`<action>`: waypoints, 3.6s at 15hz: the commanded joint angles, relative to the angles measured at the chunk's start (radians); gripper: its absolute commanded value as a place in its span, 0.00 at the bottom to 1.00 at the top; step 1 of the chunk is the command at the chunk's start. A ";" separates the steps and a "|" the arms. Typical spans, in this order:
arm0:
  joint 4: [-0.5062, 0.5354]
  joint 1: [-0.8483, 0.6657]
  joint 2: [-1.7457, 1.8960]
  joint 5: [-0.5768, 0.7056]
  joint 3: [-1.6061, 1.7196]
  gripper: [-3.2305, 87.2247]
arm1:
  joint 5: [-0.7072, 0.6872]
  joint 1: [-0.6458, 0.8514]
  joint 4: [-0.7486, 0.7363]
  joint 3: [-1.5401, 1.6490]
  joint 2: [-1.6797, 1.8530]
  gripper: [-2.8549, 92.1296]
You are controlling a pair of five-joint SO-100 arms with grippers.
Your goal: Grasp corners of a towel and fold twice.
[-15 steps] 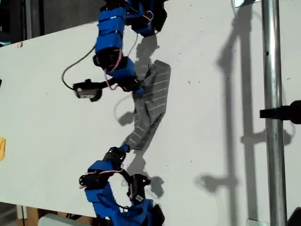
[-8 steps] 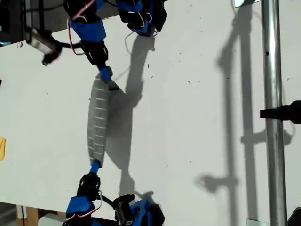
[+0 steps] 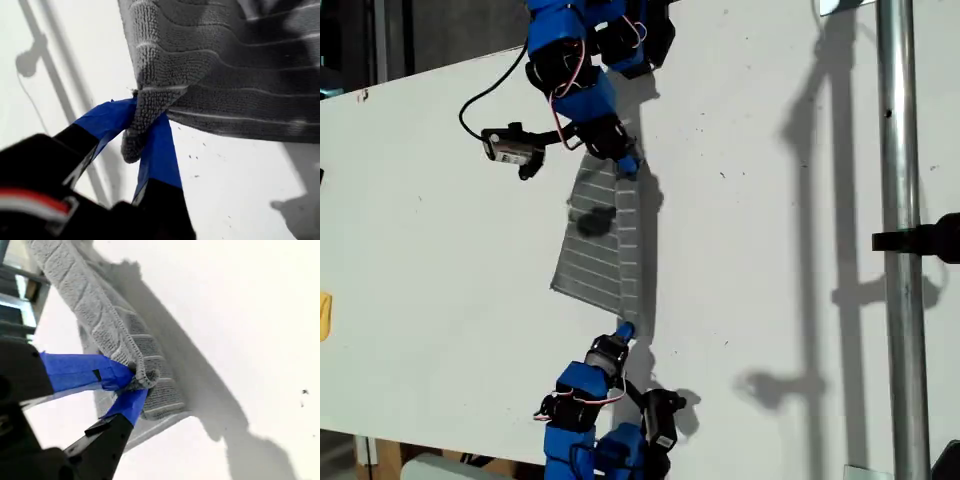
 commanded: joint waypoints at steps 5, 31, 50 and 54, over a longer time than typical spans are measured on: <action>-0.072 0.091 -0.064 -0.071 -0.005 0.01 | 0.227 -0.210 -0.322 0.163 -0.035 0.03; -0.069 -0.476 -0.552 0.617 -0.683 0.01 | 0.278 0.368 0.314 0.408 0.632 0.03; -0.124 -0.356 -0.629 0.520 -0.394 0.01 | 0.698 -0.206 -0.474 0.661 -0.060 0.03; -0.118 -0.371 -0.635 0.537 -0.399 0.01 | 0.667 -0.158 -0.383 0.627 0.005 0.03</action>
